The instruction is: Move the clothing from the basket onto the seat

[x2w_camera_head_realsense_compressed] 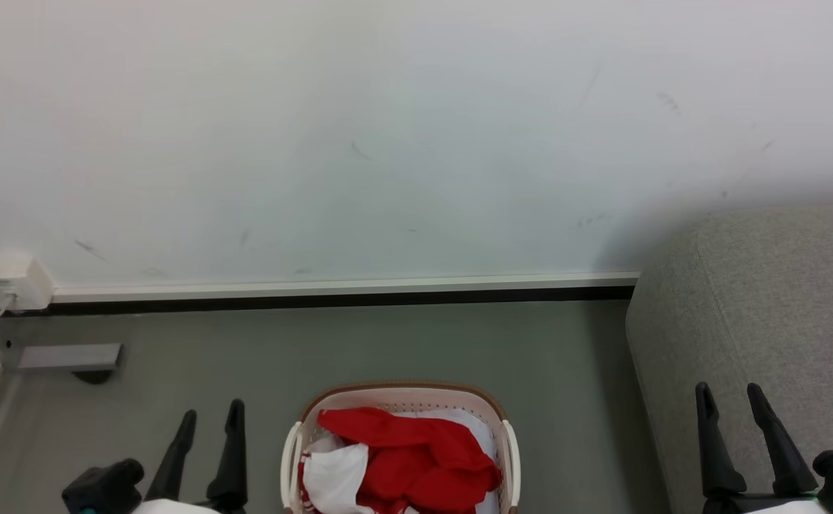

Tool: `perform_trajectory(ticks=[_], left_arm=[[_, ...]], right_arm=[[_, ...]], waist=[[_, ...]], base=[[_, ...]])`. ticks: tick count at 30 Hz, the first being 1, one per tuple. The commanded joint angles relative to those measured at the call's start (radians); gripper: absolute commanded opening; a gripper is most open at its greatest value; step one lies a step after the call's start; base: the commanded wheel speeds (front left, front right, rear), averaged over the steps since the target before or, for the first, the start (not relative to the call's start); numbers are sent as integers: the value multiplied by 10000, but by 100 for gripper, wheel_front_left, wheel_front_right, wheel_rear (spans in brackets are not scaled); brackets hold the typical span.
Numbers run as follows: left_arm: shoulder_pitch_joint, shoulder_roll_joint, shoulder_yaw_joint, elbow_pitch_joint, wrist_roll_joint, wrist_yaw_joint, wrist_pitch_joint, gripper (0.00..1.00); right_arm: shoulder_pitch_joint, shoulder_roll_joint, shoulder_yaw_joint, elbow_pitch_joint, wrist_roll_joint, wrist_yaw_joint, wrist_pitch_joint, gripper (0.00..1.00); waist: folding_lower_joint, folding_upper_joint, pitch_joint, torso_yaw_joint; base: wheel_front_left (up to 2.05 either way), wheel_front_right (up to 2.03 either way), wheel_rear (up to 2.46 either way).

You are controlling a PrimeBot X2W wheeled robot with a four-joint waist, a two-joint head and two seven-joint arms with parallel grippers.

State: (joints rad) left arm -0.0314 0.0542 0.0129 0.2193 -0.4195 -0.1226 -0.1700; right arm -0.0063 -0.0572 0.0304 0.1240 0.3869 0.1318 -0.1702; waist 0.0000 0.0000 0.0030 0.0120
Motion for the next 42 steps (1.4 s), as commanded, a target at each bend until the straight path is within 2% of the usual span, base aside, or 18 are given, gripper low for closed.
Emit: perform_trajectory(ticks=[1,22,42], left_arm=[[42,109,14,-89,334,-1,-131,100],[208,84,49,-53,2214,-53,-571,100],[320,18,397,197,3426,-65,-910,100]], right_arm=[[42,0,8,-122,-271,-13,-112,100],[265,68,-154,6,-1392,-17,-572,100],[478,64,20,290,-1513,-20,-910,100]], waist=[[0,0,5,9],[0,0,2,32],[0,0,22,15]], base=[[0,0,0],[0,0,0],[0,0,0]])
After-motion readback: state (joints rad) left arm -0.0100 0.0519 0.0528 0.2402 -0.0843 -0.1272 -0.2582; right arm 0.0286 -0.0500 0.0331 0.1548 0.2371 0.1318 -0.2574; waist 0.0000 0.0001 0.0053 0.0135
